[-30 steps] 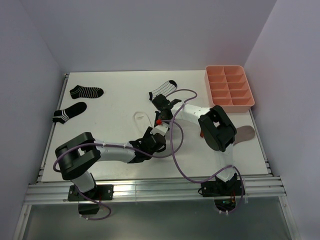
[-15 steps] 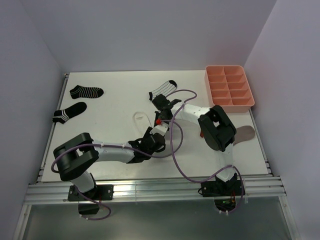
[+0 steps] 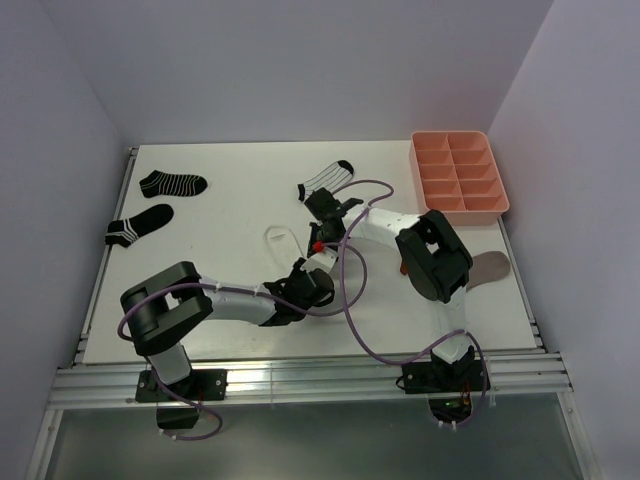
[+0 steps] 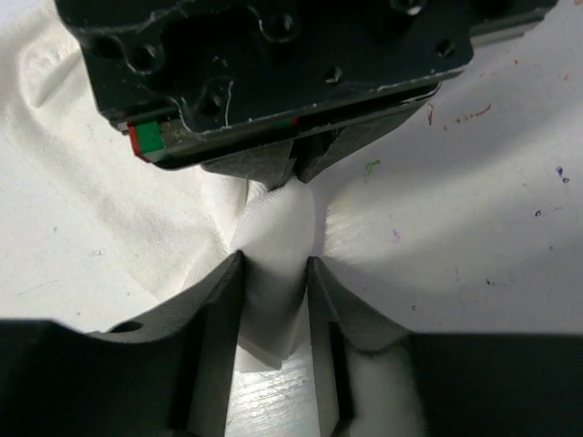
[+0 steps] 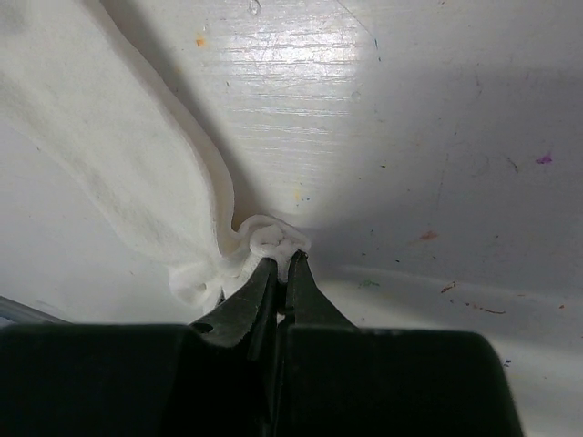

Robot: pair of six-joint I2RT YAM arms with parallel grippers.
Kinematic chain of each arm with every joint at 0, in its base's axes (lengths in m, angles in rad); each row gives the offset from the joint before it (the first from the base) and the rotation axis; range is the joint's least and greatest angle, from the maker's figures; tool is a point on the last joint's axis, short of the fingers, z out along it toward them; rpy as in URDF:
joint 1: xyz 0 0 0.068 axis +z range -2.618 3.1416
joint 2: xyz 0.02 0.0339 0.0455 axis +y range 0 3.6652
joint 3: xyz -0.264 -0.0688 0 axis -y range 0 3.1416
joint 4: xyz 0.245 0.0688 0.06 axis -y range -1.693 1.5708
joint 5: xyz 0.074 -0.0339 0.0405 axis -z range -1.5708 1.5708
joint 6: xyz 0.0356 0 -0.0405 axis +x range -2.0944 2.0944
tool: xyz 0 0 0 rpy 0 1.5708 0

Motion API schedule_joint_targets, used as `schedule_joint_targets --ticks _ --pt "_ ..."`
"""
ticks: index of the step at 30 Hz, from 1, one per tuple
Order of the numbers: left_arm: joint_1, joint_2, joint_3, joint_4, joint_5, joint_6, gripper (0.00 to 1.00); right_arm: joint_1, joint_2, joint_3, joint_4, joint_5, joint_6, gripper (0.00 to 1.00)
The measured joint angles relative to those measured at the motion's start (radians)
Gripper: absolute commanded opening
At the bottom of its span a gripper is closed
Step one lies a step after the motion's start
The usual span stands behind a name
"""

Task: Roll the socks
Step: Roll the sock at the center of the board.

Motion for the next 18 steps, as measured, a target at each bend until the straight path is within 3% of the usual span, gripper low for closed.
schedule_joint_targets --ticks 2,6,11,14,17,18 --pt "0.0 0.005 0.003 -0.005 -0.003 -0.006 0.27 -0.002 0.001 0.0 0.002 -0.006 0.0 0.0" --pt "0.0 0.008 0.008 -0.011 -0.004 -0.017 0.01 -0.011 0.0 -0.012 0.026 -0.029 0.001 0.0" --pt "0.004 0.007 0.019 -0.032 0.011 -0.027 0.01 -0.02 -0.028 -0.071 0.112 -0.056 0.004 0.0" --pt "0.031 -0.009 0.021 -0.045 0.071 -0.034 0.01 -0.03 -0.062 -0.133 0.185 -0.061 0.013 0.09" --pt "0.094 -0.045 0.019 -0.055 0.217 -0.067 0.01 -0.048 -0.118 -0.22 0.275 -0.062 0.03 0.19" --pt "0.117 -0.055 0.018 -0.053 0.264 -0.079 0.01 -0.057 -0.143 -0.252 0.294 -0.059 0.039 0.27"
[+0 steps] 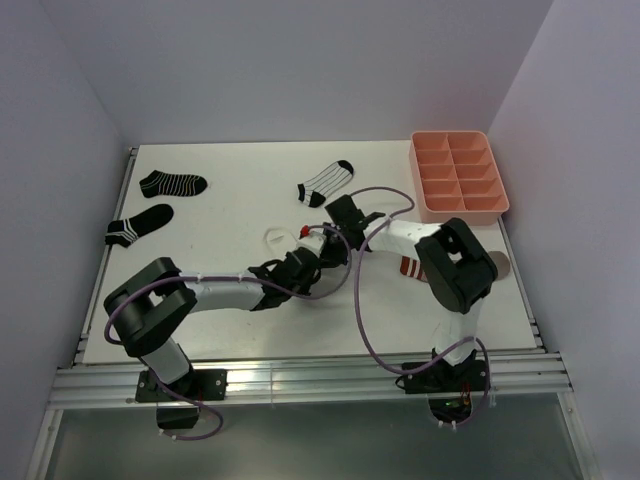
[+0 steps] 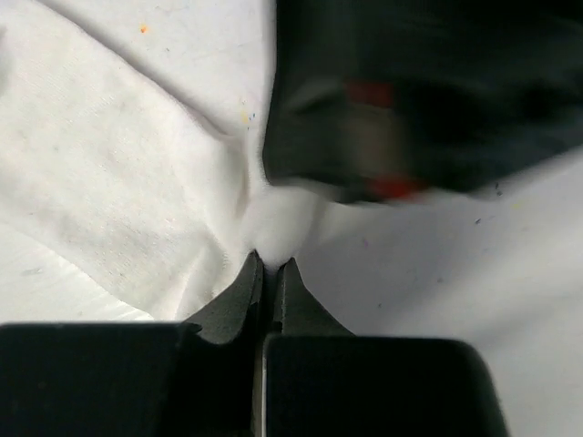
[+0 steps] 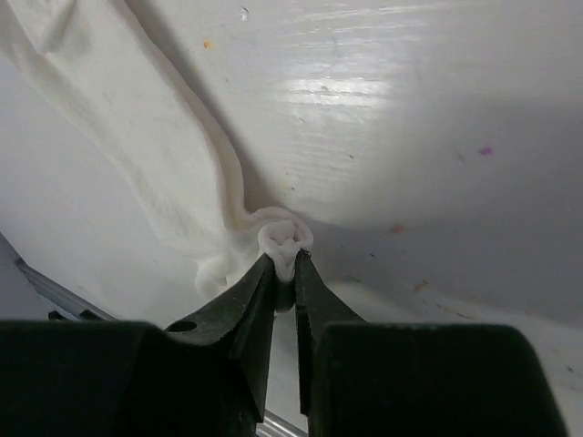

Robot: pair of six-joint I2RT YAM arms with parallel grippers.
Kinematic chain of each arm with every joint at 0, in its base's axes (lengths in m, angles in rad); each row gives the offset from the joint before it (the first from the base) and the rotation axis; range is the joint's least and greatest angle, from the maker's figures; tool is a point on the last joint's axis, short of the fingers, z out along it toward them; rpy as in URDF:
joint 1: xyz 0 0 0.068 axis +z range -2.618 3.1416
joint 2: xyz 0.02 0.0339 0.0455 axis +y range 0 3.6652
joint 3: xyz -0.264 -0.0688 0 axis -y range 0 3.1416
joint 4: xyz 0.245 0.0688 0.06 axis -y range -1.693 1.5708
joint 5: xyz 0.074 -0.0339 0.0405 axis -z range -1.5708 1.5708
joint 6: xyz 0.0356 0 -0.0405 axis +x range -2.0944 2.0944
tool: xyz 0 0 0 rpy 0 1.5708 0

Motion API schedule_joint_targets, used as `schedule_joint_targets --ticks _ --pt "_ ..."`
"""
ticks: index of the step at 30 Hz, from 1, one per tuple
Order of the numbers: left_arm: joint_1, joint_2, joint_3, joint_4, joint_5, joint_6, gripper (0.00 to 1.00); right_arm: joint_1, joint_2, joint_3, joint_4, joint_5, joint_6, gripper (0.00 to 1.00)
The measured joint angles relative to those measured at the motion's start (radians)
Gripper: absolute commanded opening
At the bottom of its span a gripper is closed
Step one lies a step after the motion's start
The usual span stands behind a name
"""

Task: Roll the socks
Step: Roll the sock at the center of the board.

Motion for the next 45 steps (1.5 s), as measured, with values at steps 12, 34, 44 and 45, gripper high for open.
schedule_joint_targets --ticks 12,34,44,45 --pt "0.346 -0.031 -0.057 0.058 0.649 -0.249 0.01 -0.058 -0.282 -0.271 0.319 0.079 0.047 0.53" --pt "0.527 0.024 -0.171 0.226 0.975 -0.54 0.01 0.033 -0.158 -0.405 0.568 0.052 0.211 0.54" --pt "0.534 0.029 -0.205 0.287 0.983 -0.597 0.01 0.05 -0.106 -0.402 0.644 0.013 0.254 0.44" --pt "0.536 0.03 -0.208 0.294 0.985 -0.602 0.01 0.051 -0.103 -0.401 0.647 0.012 0.255 0.42"
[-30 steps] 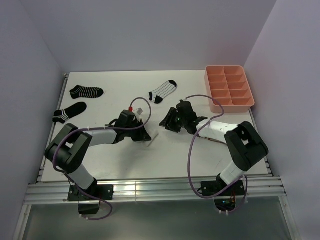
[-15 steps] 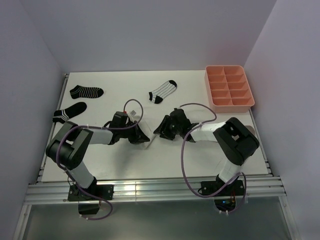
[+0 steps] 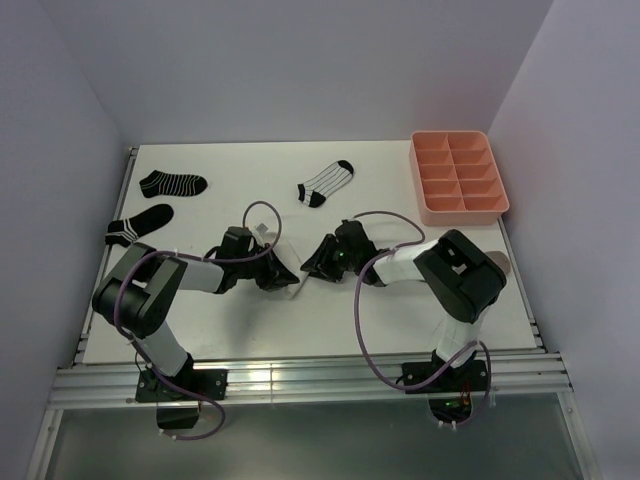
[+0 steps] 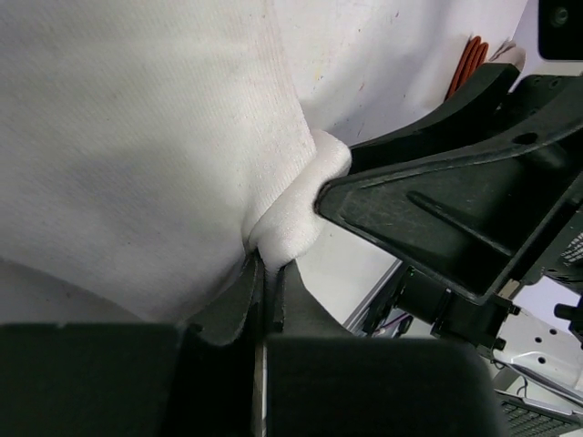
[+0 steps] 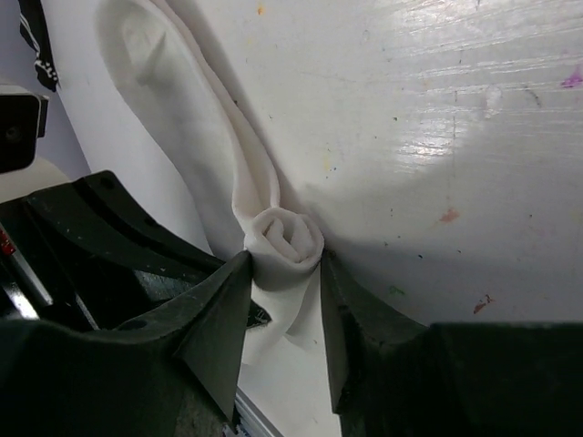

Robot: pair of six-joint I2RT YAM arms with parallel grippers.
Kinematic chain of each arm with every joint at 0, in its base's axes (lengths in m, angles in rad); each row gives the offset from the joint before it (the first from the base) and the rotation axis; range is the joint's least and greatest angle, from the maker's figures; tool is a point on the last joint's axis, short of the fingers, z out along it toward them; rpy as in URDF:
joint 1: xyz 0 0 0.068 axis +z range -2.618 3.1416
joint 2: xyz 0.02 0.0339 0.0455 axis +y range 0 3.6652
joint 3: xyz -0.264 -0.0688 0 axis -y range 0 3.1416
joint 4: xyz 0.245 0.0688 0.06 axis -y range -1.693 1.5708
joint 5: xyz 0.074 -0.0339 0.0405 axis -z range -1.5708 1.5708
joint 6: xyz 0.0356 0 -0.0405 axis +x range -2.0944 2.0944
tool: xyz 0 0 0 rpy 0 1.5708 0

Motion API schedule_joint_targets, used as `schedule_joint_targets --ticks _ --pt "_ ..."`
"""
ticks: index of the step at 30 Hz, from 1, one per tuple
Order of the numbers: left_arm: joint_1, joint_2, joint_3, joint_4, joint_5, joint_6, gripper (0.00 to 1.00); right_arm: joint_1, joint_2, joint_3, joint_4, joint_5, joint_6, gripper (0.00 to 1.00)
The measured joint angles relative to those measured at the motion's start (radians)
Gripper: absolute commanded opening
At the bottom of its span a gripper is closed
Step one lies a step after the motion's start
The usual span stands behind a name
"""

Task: Roll the socks
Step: Roll the sock at the center of the board.

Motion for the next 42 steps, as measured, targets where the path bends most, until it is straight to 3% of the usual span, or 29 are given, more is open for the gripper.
schedule_joint_targets --ticks 4,10,13,14,16,19,24,29,36,42 --pt "0.002 0.003 -0.003 0.01 0.003 -0.01 0.01 0.001 0.028 0.013 0.01 -0.018 0.004 0.33" --pt "0.004 0.015 -0.003 0.022 0.015 -0.02 0.05 0.001 0.053 0.029 0.019 -0.03 -0.005 0.0" --pt "0.006 0.017 -0.002 0.022 0.018 -0.016 0.22 0.001 0.053 0.058 -0.031 -0.029 -0.032 0.0" --pt "0.006 0.017 0.0 0.017 0.015 -0.013 0.33 0.002 0.053 0.071 -0.055 -0.026 -0.042 0.0" --pt "0.006 0.013 0.009 0.001 0.006 0.003 0.47 0.004 0.053 0.11 -0.124 -0.016 -0.068 0.0" --pt "0.005 -0.026 0.034 -0.061 -0.034 0.042 0.56 0.007 0.053 0.182 -0.253 0.015 -0.109 0.0" --pt "-0.018 -0.129 0.077 -0.232 -0.208 0.142 0.59 0.012 0.065 0.325 -0.471 0.09 -0.171 0.0" --pt "-0.113 -0.224 0.115 -0.354 -0.447 0.249 0.54 0.012 0.097 0.448 -0.652 0.16 -0.224 0.0" --pt "-0.362 -0.284 0.133 -0.359 -0.731 0.391 0.56 0.012 0.156 0.538 -0.797 0.193 -0.262 0.0" --pt "-0.46 -0.221 0.181 -0.324 -0.869 0.479 0.56 0.012 0.165 0.561 -0.839 0.192 -0.272 0.0"
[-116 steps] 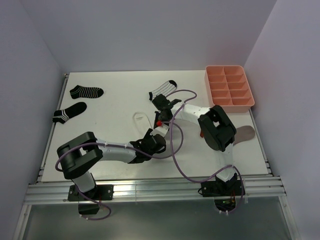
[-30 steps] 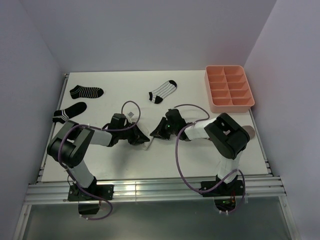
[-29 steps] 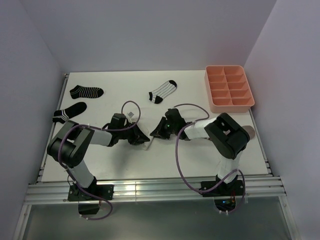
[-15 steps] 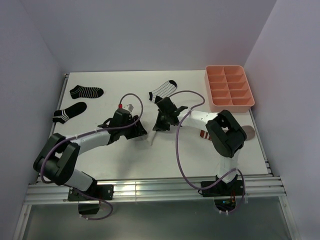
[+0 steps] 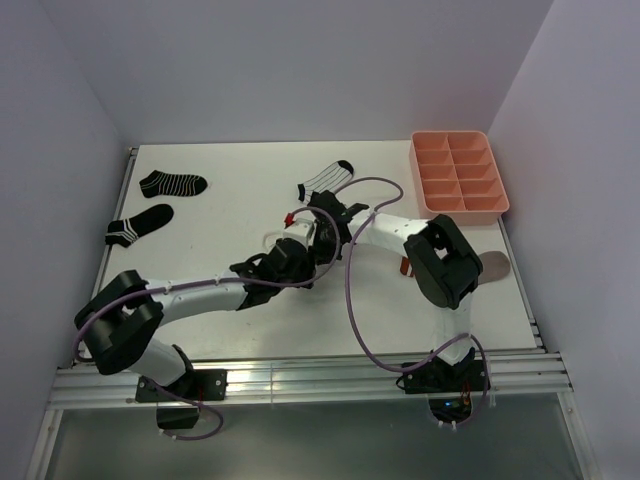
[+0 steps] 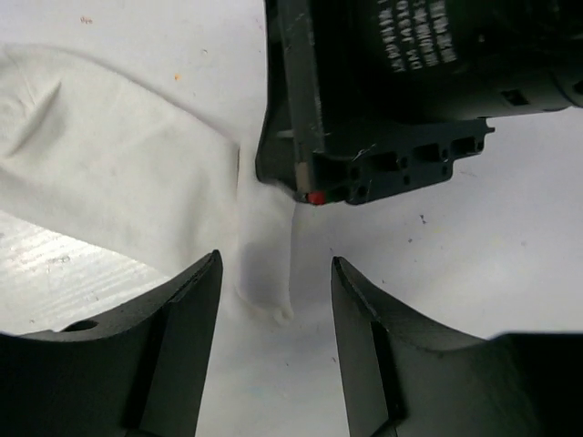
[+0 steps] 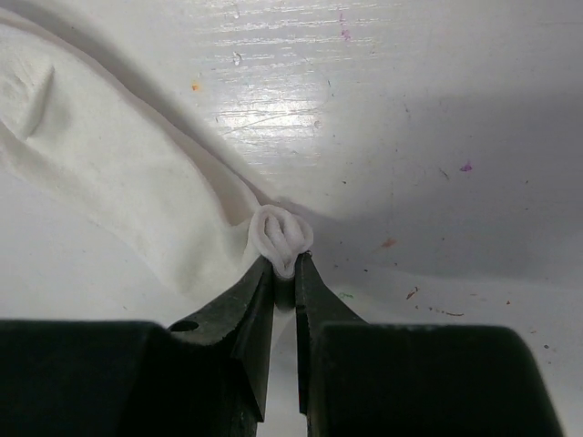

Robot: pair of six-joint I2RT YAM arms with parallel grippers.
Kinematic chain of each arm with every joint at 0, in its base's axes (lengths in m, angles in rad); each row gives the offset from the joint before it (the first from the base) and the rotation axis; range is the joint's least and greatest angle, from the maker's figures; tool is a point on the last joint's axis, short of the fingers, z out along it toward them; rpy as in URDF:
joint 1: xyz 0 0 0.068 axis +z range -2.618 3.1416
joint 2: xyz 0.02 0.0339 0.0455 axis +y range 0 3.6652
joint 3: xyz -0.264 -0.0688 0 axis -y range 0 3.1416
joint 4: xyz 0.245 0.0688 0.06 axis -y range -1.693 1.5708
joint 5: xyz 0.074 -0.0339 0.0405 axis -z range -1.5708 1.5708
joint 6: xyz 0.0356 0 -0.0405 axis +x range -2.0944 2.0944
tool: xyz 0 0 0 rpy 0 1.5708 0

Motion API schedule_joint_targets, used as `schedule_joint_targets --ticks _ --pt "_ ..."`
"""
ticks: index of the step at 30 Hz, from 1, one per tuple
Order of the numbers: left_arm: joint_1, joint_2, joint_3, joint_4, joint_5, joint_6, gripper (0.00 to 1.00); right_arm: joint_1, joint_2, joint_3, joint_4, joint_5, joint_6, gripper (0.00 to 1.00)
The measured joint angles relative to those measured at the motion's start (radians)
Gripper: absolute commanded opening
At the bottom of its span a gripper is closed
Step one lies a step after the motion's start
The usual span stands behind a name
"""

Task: Roll the socks
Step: Roll the sock at the center of the board.

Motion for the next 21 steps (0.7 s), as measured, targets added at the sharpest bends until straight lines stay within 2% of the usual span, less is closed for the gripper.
schedule_joint_targets --ticks 9,15,18,20,21 --pt "-0.086 0.11 0.031 0.032 -0.146 0.083 0.54 0.0 0.01 0.012 -0.013 -0.01 -0.003 0.0" --pt "-0.114 0.175 0.039 0.049 -0.204 0.105 0.48 -0.001 0.011 0.012 -0.013 -0.014 -0.003 0.0" --pt "-0.127 0.205 0.043 0.057 -0.23 0.11 0.39 -0.001 0.011 0.012 -0.012 -0.016 -0.003 0.0" --pt "-0.134 0.223 0.048 0.06 -0.247 0.111 0.25 -0.002 0.012 0.012 -0.012 -0.017 -0.003 0.0" --pt "-0.136 0.231 0.051 0.06 -0.254 0.109 0.13 -0.002 0.012 0.012 -0.011 -0.018 -0.003 0.0"
